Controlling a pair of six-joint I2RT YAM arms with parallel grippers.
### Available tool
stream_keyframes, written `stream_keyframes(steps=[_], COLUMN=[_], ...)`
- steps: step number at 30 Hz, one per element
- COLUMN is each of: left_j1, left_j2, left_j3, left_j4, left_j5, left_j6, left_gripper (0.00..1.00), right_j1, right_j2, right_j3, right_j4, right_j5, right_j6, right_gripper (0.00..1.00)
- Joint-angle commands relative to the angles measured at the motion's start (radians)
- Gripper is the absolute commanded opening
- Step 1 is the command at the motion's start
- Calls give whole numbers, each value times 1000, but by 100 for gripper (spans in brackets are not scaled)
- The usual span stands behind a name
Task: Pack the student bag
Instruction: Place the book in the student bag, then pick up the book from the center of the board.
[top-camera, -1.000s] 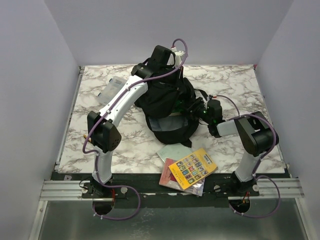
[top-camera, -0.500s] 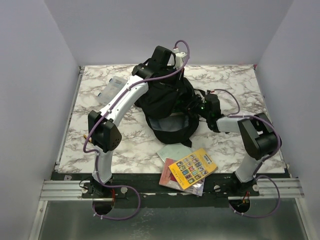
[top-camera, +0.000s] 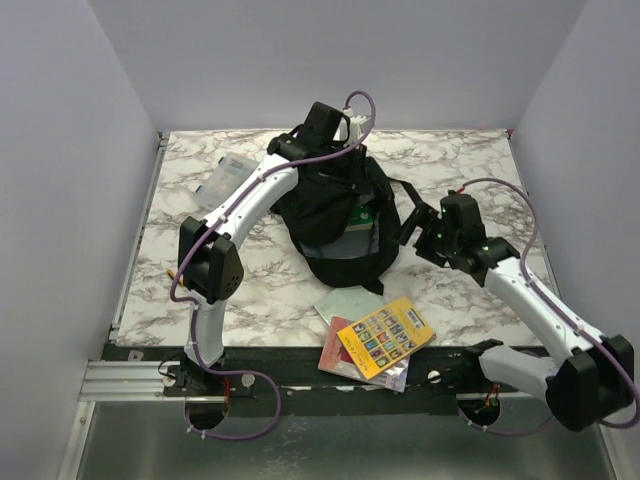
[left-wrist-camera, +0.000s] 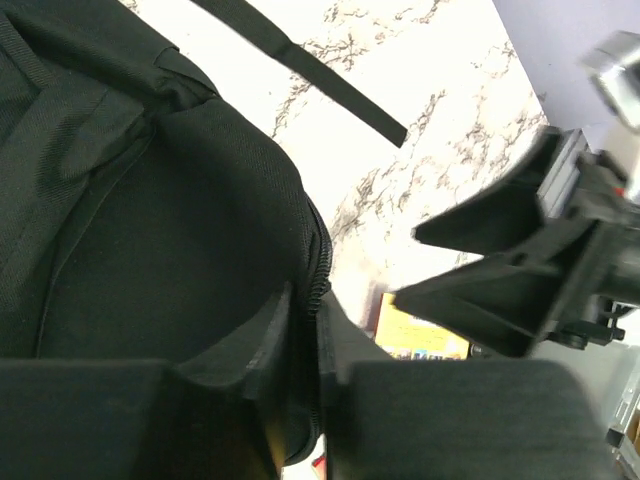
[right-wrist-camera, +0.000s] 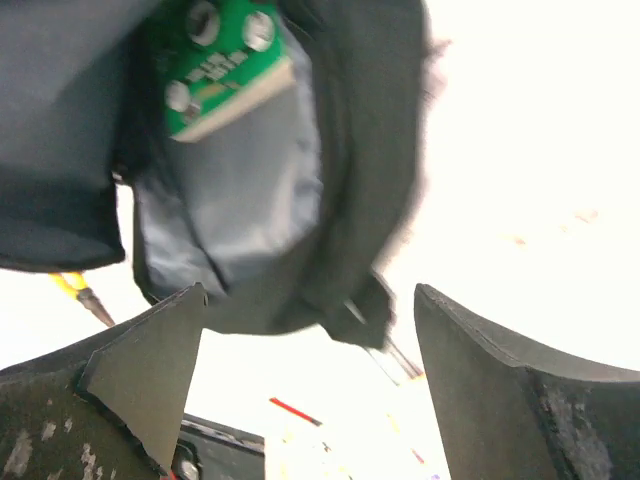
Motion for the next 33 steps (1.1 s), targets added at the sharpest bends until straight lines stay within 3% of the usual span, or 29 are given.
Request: stream_keyframes(steps=[1,4,10,15,25,33], left_j1=[5,1,0,-5,-14,-24], left_j2=[16,-2,-53,-57,-104,-200], left_j3=[-33,-68,-142,-162,-214,-285], left_j4=[31,48,113,141,148,156], left_j5=[44,46,64,80,87,78], left_j6=[-70,-72,-85,-97,-85,-76], left_gripper=[26,40,45,45,54,58], right_j1=[4,4,3,3,4,3], right_j2=[-102,-116,-233,-271,-416,-550], right_j3=[8,5,-64,-202,-376,-474], right_j4=[-487,-661,-797,-753,-597,-506], right_j5=[166,155,44,-163,-221,-167], right_j6=[31,86,100,122,295,438], right_gripper=[89,91,91,91,88,85])
